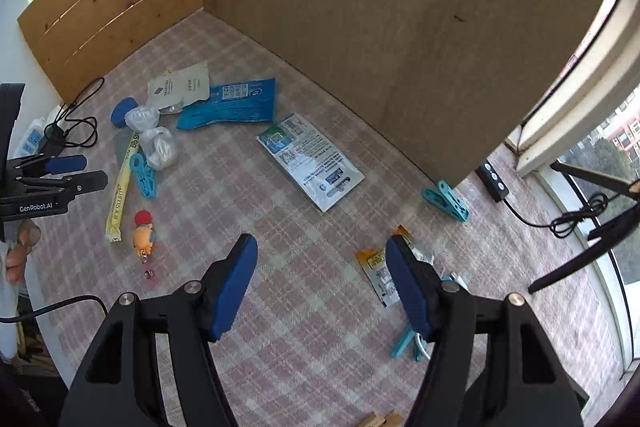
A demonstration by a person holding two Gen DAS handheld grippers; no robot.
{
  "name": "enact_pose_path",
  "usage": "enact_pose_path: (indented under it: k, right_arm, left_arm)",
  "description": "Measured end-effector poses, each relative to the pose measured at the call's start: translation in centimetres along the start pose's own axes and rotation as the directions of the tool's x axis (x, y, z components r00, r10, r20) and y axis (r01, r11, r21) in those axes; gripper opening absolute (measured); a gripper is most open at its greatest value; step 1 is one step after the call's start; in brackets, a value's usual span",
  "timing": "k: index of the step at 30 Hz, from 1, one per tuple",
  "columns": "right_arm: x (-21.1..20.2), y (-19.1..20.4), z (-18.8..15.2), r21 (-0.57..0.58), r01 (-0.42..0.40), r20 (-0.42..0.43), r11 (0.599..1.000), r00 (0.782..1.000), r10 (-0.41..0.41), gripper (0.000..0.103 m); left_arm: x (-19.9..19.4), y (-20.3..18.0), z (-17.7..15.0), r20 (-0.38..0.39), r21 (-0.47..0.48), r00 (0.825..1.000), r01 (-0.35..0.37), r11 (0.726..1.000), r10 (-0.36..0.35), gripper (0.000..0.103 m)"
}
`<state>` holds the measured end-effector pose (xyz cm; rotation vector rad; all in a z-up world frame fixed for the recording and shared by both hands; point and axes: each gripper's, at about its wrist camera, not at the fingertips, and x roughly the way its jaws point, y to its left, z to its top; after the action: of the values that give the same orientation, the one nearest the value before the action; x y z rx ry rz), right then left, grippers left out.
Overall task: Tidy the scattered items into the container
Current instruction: 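Move the left tool to the yellow straw pack while the right tool approaches the SIM card package, then grasp the yellow straw pack with the left tool while the right tool grasps the SIM card package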
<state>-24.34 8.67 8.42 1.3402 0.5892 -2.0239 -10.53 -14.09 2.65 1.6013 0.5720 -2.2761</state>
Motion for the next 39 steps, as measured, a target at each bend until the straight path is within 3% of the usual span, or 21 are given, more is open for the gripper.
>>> enact_pose_path:
  k: [7, 14, 20, 30, 32, 39]
  right_arm:
    - [4.0, 0.2, 3.0, -0.118, -0.034, -0.051, 0.992, 0.998, 0.028, 0.066]
    - [7.1, -0.1, 5.0, -0.193, -0.059, -0.076, 0.979, 0.996, 0.045, 0.066]
    - [9.1, 0.4, 5.6, -0.281, -0.057, -0.092, 0.958, 0.995, 0.032, 0.066]
    - [11.8, 0.6, 7.1, -0.330, -0.113, -0.149, 0.937, 0.987, 0.067, 0.067]
    - [12.1, 0.6, 7.3, -0.336, -0.114, -0.148, 0.935, 0.987, 0.067, 0.075]
    - [12.3, 0.1, 7.7, -0.260, -0.125, -0.173, 0.958, 0.982, 0.081, 0.077]
  left_arm:
    - [1.7, 0.1, 0.3, -0.031, -0.051, 0.999, -0.026, 0.998, 0.024, 0.067]
    - [3.3, -1.0, 0.7, -0.052, -0.017, 0.994, -0.097, 0.995, 0.096, 0.064]
    - [4.1, -1.2, -0.2, -0.076, -0.003, 0.990, -0.115, 0.993, 0.115, 0.056]
    - [3.9, -1.2, -0.7, -0.071, 0.023, 0.990, -0.116, 0.993, 0.118, 0.050]
    - [3.8, -1.0, -0.7, -0.071, 0.016, 0.991, -0.113, 0.993, 0.114, 0.047]
    - [3.5, -0.4, -0.9, -0.064, 0.005, 0.992, -0.110, 0.994, 0.110, 0.036]
